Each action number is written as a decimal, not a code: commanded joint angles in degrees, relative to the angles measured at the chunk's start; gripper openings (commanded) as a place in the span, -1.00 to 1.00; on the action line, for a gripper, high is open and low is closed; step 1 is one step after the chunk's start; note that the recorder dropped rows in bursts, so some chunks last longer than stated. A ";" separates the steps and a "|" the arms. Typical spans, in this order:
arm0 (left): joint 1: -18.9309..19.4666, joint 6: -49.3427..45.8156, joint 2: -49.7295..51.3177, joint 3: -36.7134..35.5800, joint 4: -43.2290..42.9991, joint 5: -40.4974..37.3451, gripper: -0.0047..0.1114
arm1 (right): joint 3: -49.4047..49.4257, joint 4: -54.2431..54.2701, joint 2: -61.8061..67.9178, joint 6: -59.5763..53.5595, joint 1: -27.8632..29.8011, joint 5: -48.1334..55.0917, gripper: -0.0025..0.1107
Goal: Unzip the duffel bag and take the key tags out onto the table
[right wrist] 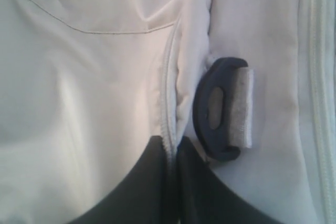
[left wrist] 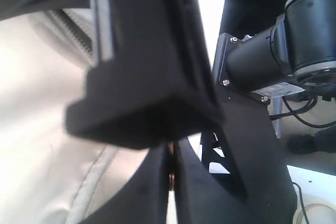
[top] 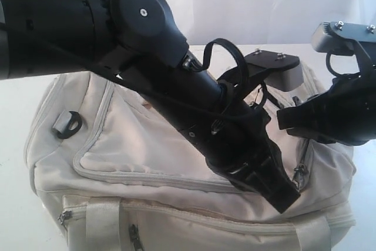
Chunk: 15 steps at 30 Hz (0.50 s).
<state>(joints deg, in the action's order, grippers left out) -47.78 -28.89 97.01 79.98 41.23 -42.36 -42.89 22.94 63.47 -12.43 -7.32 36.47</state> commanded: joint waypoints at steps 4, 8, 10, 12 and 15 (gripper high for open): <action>-0.95 0.63 -1.04 -0.23 8.59 -5.20 -0.92 | -1.12 -3.95 -0.08 2.26 0.47 -6.74 -0.96; -0.95 0.51 -1.04 -0.23 16.56 -1.82 -0.92 | -1.12 -3.95 -0.08 2.26 0.47 -7.02 -0.96; -0.95 0.51 -1.04 -0.23 17.91 -1.94 -0.92 | -1.12 -3.95 -0.08 2.26 0.47 -7.02 -0.96; -0.95 0.65 -1.04 -0.23 18.04 -2.78 -0.92 | -1.12 -3.72 -0.08 2.26 0.47 -7.01 -0.96; -1.22 -0.74 -1.04 -0.23 21.34 -6.55 -0.92 | -1.12 -3.72 -0.08 2.26 0.47 -7.01 -0.96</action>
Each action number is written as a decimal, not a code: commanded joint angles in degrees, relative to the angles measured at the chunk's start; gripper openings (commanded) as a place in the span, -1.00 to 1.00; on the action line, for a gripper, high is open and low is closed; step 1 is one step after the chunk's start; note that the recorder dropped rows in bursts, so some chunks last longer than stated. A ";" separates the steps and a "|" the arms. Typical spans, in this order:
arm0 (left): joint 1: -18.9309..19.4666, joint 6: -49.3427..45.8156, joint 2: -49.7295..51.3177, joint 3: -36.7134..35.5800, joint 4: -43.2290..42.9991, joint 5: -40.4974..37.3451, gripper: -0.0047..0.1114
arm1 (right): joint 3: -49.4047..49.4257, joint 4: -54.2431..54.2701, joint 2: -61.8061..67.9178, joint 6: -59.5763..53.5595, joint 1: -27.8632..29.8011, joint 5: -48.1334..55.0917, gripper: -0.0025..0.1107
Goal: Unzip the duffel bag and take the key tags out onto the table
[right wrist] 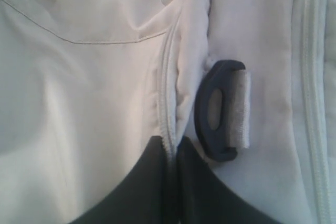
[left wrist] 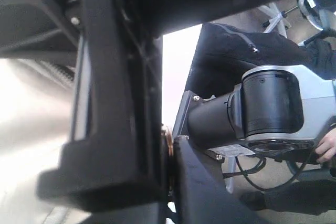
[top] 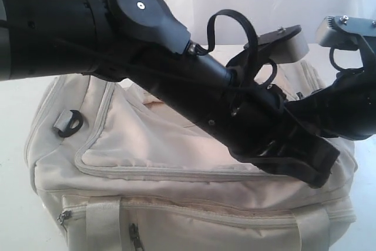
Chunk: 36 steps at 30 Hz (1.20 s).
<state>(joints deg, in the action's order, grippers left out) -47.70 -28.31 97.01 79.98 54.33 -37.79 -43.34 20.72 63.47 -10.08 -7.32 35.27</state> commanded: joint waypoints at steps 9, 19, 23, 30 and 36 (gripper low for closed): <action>-4.41 7.93 -1.04 -0.31 -10.92 -13.47 -0.92 | -1.41 -1.61 -0.08 -0.09 0.47 -5.82 -0.96; -4.41 11.97 -1.04 -0.31 -21.75 -19.76 -0.92 | -1.53 -3.90 -2.32 0.23 0.57 -6.72 -0.96; -4.41 11.83 -1.30 -0.31 -22.25 -19.26 -0.92 | -1.53 -9.42 -3.70 6.26 0.57 -6.91 -0.96; -4.41 10.27 -3.58 -0.21 -21.83 -4.47 -0.92 | -1.40 -10.28 -3.95 7.49 0.57 -6.91 -0.96; -4.41 4.50 -4.86 0.15 -11.22 -0.44 -0.92 | -1.41 -10.28 -3.95 8.71 0.57 -7.07 -0.96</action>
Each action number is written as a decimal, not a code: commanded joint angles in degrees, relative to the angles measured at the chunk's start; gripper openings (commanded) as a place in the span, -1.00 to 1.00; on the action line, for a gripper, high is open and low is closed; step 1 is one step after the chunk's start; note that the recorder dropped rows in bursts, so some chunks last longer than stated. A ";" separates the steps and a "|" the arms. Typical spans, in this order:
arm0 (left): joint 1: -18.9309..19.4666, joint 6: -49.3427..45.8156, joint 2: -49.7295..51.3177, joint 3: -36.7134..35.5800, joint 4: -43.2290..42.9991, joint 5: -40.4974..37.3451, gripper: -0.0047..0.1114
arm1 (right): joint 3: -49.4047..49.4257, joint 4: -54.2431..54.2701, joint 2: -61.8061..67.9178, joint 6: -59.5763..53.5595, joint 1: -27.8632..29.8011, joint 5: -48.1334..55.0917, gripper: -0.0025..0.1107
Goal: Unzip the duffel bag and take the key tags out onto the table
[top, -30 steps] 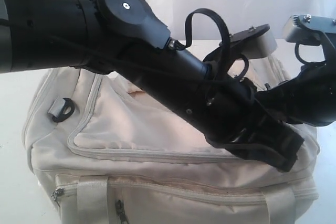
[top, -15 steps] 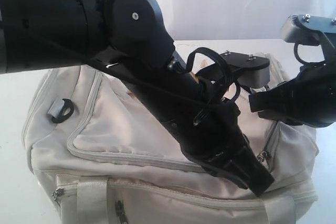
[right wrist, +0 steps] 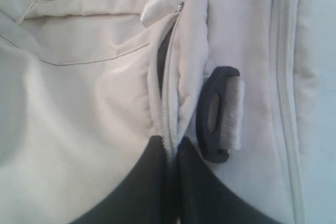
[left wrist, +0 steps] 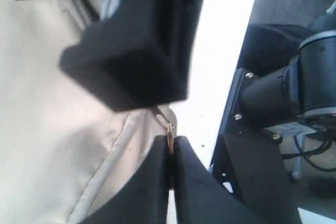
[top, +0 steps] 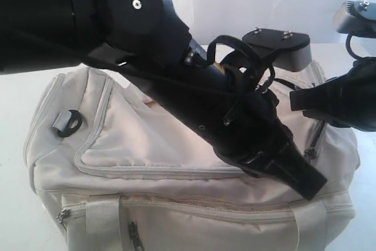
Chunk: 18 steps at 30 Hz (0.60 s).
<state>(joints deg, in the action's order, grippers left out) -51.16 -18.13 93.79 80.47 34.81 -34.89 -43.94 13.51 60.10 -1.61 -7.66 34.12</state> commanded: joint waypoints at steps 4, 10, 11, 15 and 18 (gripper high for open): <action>-0.95 -9.10 -1.74 0.81 9.22 -2.42 -0.64 | -0.81 -3.07 -0.58 0.24 0.92 -5.91 -0.96; -0.95 -9.10 -1.74 0.84 9.23 -9.30 0.17 | -0.81 -3.07 -0.58 0.24 0.92 -5.91 -0.96; -0.95 -9.10 -1.74 0.84 9.12 -10.68 0.22 | -0.81 -3.07 -0.58 0.24 0.92 -5.91 -0.96; -0.95 -8.48 -1.74 0.84 6.20 -12.72 0.19 | -0.81 -3.07 -0.58 0.24 0.92 -5.91 -0.96; -1.20 -8.23 -1.74 -0.43 8.09 -8.85 0.05 | -0.81 -3.07 -0.58 0.24 0.92 -5.91 -0.96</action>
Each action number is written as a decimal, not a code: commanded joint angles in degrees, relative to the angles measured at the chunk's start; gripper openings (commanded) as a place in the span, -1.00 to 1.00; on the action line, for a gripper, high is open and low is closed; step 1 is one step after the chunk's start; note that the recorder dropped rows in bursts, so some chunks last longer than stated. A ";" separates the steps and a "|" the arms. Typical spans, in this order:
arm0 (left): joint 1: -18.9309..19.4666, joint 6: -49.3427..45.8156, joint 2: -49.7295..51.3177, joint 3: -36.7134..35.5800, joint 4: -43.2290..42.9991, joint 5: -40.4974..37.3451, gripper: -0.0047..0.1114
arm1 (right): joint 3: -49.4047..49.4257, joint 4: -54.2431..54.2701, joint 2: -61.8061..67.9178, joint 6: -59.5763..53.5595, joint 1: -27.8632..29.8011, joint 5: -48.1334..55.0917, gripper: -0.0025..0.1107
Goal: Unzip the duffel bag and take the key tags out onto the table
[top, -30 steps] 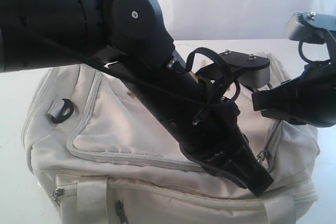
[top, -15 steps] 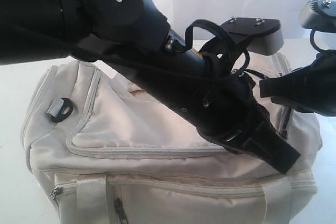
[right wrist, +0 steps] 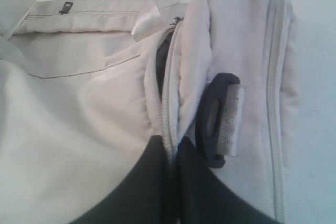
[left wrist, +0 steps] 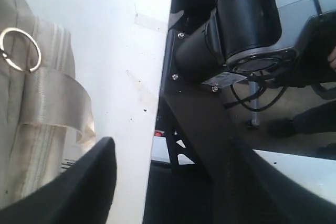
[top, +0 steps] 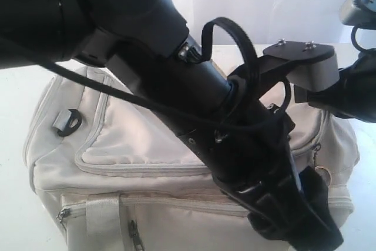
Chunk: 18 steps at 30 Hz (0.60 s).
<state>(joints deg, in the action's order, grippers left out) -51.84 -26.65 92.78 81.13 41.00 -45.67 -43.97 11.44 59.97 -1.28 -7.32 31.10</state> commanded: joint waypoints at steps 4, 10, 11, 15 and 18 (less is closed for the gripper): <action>-3.17 -1.99 0.36 -4.76 2.22 12.16 0.02 | -0.77 -0.89 -0.45 0.02 0.58 -2.94 -0.96; -5.98 -4.09 2.51 -9.83 2.38 29.81 0.29 | -0.77 -0.88 -0.45 0.02 0.58 -2.82 -0.96; -6.43 -4.09 2.66 -10.32 2.69 32.82 0.31 | -0.77 -0.88 -0.45 0.02 0.58 -2.82 -0.96; -8.02 -3.97 4.62 -10.69 3.04 42.64 0.34 | -0.77 -0.88 -0.45 0.02 0.58 -2.82 -0.96; -8.30 -3.03 5.95 -10.69 3.31 47.21 0.34 | -0.77 -0.88 -0.45 0.02 0.58 -2.82 -0.96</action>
<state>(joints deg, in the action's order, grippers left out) -59.62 -30.47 97.47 70.76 42.57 -3.35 -43.97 11.44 59.97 -1.14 -6.99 30.84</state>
